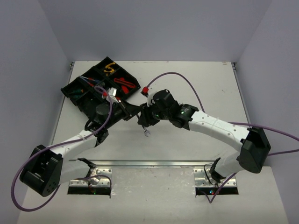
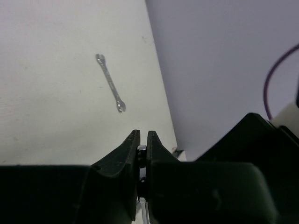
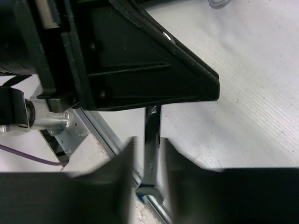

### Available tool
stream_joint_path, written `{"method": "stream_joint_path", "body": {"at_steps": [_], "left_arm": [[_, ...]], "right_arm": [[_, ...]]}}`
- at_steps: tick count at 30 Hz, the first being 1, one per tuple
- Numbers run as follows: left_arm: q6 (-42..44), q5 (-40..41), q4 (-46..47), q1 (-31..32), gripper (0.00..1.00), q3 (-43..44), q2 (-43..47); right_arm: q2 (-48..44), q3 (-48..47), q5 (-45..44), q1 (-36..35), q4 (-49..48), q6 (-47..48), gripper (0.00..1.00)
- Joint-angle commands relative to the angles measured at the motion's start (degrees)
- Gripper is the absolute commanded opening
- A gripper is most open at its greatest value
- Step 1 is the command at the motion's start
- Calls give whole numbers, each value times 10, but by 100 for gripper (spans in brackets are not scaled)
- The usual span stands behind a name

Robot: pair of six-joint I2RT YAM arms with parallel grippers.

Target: Sort the tools into containers

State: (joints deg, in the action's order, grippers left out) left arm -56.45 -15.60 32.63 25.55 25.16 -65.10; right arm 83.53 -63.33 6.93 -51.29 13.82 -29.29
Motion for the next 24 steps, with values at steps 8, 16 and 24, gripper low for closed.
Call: {"method": "stream_joint_path", "body": {"at_steps": [8, 16, 24], "left_arm": [[156, 228, -472, -296, 0, 186, 14], [127, 373, -516, -389, 0, 280, -100], [96, 401, -526, -394, 0, 344, -193]], "right_arm": [[-171, 115, -151, 97, 40, -18, 99], [-247, 188, -89, 175, 41, 18, 99], [-244, 198, -71, 176, 32, 26, 99]]}}
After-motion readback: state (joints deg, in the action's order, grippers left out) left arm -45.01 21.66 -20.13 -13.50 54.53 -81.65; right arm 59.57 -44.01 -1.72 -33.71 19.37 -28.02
